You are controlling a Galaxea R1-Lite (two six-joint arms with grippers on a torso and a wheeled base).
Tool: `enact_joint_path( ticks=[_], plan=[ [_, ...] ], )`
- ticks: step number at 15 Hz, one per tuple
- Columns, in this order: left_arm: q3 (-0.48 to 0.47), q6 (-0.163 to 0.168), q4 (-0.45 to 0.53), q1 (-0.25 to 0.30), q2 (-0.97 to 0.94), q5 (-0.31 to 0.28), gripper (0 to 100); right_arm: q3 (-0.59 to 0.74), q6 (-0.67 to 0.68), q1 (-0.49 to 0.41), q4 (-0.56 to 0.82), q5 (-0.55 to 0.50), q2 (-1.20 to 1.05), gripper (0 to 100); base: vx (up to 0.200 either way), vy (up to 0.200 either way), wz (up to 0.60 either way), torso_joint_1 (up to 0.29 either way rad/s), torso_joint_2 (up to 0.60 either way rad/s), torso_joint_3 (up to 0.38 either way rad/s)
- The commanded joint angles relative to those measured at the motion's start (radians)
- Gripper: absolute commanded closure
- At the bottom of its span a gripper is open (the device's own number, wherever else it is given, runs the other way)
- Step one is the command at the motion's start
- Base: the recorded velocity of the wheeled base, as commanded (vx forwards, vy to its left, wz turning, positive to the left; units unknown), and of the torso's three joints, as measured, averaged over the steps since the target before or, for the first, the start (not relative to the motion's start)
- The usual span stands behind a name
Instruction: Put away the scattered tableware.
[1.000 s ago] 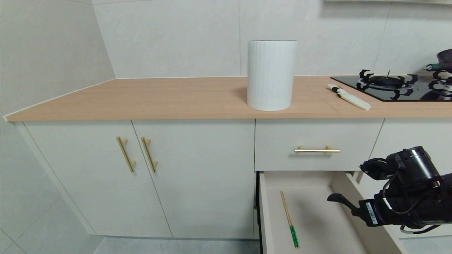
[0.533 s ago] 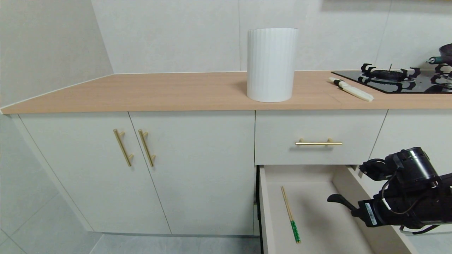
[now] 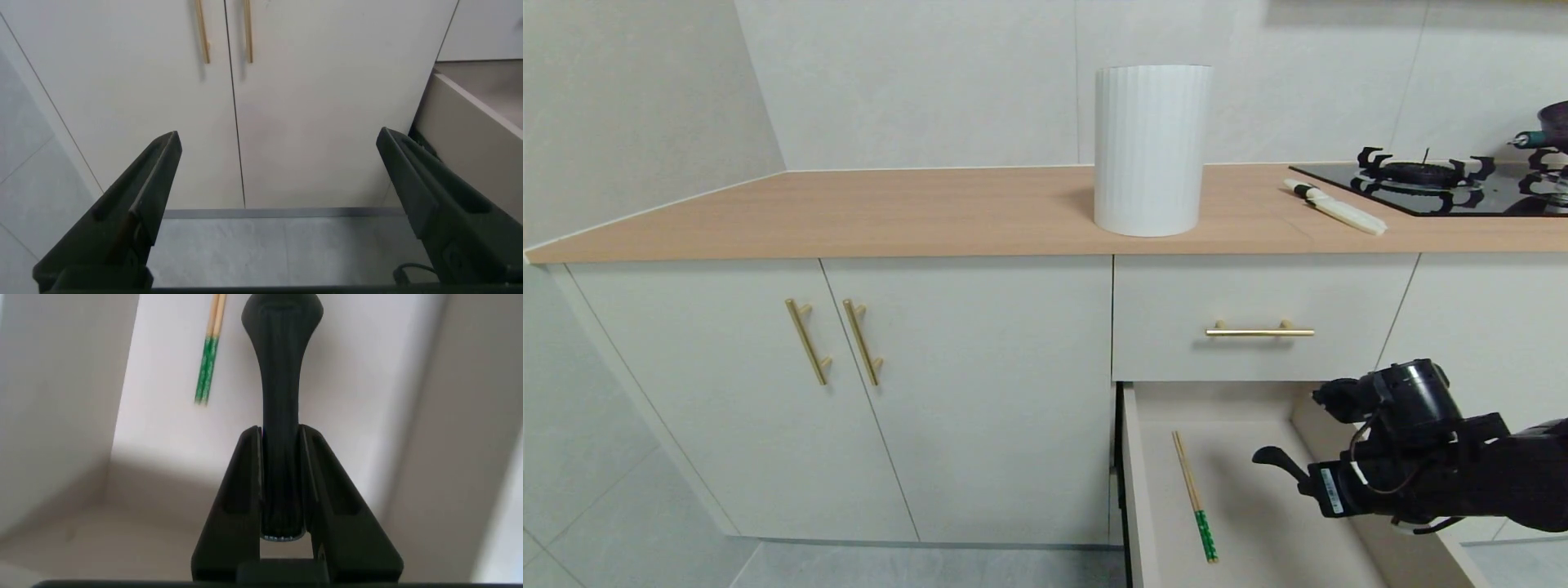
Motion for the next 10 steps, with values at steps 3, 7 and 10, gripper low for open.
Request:
enact_joint_path(
  ticks=[3, 7, 10],
  plan=[
    [0.0, 0.0, 0.0, 0.0, 0.0, 0.0, 0, 0.021, 0.015, -0.007, -0.205, -0.043, 0.259, 100, 0.0, 0.0, 0.0, 0.0, 0.0, 0.0],
    [0.0, 0.0, 0.0, 0.001, 0.0, 0.0, 0, 0.016, 0.021, -0.007, -0.372, -0.051, 0.379, 100, 0.0, 0.0, 0.0, 0.0, 0.0, 0.0],
    [0.0, 0.0, 0.0, 0.001, 0.0, 0.0, 0, -0.012, 0.019, -0.012, -0.402, -0.077, 0.429, 100, 0.0, 0.0, 0.0, 0.0, 0.0, 0.0]
  ],
)
